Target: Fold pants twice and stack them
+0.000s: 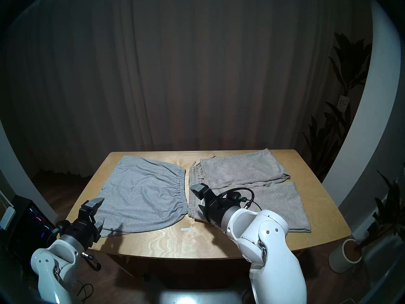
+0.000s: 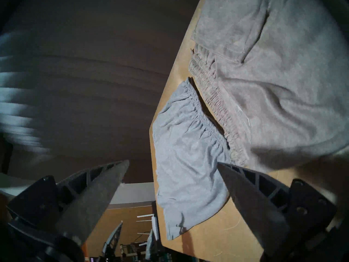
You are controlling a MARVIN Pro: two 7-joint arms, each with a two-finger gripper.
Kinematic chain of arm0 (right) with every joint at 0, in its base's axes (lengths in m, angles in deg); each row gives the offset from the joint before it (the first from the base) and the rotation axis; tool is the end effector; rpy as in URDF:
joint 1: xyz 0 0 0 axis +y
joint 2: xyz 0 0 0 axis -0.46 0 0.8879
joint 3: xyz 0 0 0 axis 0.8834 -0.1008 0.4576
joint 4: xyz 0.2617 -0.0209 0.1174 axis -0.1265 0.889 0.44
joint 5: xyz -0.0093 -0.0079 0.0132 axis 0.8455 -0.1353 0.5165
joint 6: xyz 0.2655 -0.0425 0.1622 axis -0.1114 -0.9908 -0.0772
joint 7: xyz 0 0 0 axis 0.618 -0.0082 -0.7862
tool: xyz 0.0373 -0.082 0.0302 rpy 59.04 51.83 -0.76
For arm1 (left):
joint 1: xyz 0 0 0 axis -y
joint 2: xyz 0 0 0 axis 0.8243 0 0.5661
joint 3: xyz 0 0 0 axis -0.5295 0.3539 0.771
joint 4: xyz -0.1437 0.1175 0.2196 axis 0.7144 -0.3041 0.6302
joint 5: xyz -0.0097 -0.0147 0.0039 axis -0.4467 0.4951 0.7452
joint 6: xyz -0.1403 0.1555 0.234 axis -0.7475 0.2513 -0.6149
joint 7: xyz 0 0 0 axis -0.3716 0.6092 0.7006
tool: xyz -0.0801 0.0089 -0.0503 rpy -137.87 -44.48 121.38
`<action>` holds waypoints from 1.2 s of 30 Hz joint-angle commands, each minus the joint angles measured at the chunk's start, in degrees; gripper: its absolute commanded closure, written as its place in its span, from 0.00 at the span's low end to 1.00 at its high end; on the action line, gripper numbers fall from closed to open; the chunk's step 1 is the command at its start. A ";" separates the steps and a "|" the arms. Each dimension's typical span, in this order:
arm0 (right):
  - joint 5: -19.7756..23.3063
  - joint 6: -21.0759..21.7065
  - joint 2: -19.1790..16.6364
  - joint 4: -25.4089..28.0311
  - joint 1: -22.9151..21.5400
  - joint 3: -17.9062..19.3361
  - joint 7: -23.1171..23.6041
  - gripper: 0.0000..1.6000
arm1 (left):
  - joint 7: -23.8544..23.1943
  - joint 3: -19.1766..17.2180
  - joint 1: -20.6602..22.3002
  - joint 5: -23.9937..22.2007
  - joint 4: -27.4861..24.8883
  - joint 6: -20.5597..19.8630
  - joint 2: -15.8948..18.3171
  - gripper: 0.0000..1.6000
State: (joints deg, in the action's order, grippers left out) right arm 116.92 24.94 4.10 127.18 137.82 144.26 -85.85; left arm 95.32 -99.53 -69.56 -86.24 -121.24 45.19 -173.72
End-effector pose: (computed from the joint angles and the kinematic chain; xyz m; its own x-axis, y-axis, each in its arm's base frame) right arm 0.2923 0.0972 -0.2616 0.6452 -0.7607 0.0709 -0.2442 -0.2933 -0.9243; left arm 0.2094 0.0985 -0.2717 0.0985 0.9716 0.2151 0.3509 -0.2361 0.9062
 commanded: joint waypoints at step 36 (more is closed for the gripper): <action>-3.22 -33.28 -12.93 -6.21 -3.00 -19.77 6.76 0.00 | 8.92 3.12 -0.85 1.90 0.59 3.28 -0.05 0.00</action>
State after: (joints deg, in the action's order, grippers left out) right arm 108.60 -7.46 -9.15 119.87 138.03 125.39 -74.04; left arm 104.97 -96.65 -70.69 -85.06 -120.33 48.36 -174.31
